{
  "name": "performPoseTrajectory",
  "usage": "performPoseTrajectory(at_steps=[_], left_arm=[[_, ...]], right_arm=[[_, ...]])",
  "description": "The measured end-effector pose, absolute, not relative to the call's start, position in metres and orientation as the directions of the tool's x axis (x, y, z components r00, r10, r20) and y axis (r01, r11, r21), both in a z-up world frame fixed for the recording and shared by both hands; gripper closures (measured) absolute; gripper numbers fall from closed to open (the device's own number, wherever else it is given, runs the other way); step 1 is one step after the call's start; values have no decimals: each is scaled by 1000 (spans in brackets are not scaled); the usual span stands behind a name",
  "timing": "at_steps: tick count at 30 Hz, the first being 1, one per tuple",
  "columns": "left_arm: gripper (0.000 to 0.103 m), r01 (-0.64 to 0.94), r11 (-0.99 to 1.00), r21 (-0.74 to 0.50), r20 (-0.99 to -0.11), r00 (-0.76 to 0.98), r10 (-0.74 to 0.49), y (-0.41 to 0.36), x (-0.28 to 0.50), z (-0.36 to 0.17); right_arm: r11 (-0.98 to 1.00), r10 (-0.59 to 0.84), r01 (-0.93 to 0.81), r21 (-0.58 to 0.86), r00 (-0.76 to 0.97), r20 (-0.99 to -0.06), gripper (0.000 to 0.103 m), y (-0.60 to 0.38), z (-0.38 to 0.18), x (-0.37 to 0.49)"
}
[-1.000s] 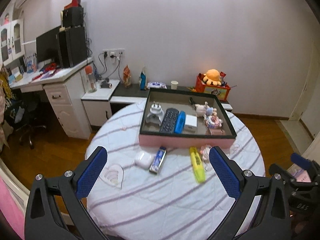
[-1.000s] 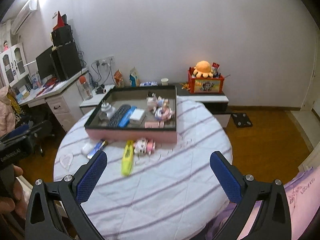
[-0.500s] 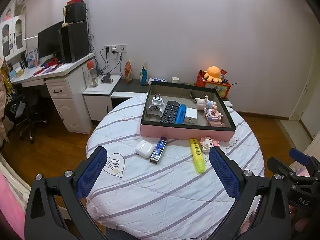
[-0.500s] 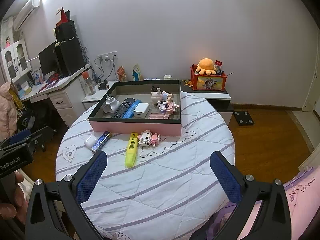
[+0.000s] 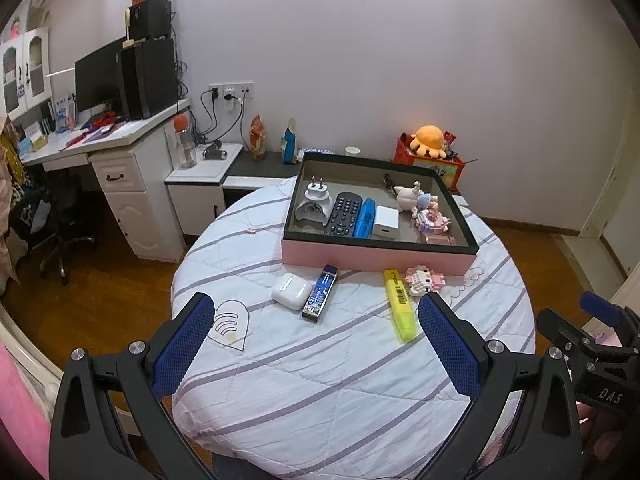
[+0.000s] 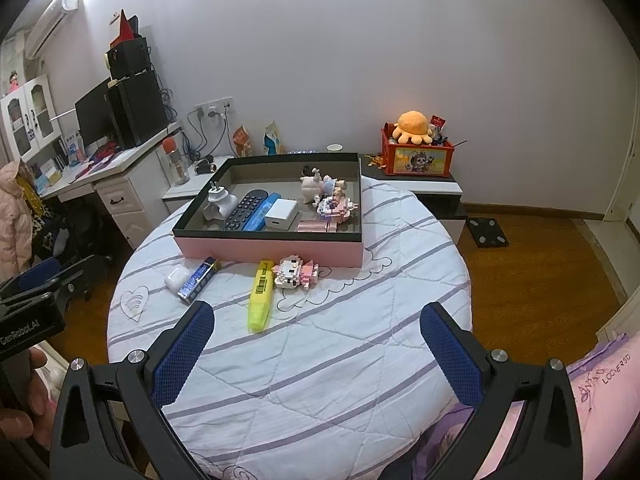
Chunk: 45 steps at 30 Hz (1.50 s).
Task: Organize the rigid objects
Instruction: 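Withdraw both tools from the box toward the remaining objects, then grasp the yellow highlighter with the right tool while the left tool grasps the white earbud case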
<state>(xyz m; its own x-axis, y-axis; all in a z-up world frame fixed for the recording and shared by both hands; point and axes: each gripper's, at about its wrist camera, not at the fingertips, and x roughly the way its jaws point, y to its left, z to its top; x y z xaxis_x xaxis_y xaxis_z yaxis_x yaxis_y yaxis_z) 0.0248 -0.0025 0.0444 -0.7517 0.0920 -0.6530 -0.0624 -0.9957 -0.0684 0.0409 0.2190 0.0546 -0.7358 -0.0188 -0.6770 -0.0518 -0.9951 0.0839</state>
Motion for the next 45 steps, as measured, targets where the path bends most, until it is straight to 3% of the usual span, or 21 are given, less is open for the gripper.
performPoseTrajectory(at_steps=[23, 28, 30, 38, 41, 45], left_arm=[[0, -17, -999, -48, -760, -648, 48, -29, -35, -42], [0, -17, -999, -46, -781, -623, 47, -33, -49, -58], [0, -17, -999, -51, -785, -618, 51, -36, -54, -63], [0, -28, -998, -63, -793, -606, 67, -34, -64, -72], [0, -34, -997, -68, -794, -603, 75, -32, -67, -74], [0, -36, -996, -77, -793, -603, 83, -32, -70, -76]], right_arm=[[-992, -101, -12, 128, -541, -835, 1, 182, -54, -55], [-989, -123, -12, 150, -515, -848, 12, 174, -69, -73], [-988, -133, -7, 157, -502, -854, 26, 171, -73, -78], [-994, -107, 31, 107, -524, -845, 54, 155, -78, -88], [-995, -95, 57, 76, -536, -839, 74, 148, -77, -86], [-991, -131, 65, 114, -535, -835, 76, 153, -77, -81]])
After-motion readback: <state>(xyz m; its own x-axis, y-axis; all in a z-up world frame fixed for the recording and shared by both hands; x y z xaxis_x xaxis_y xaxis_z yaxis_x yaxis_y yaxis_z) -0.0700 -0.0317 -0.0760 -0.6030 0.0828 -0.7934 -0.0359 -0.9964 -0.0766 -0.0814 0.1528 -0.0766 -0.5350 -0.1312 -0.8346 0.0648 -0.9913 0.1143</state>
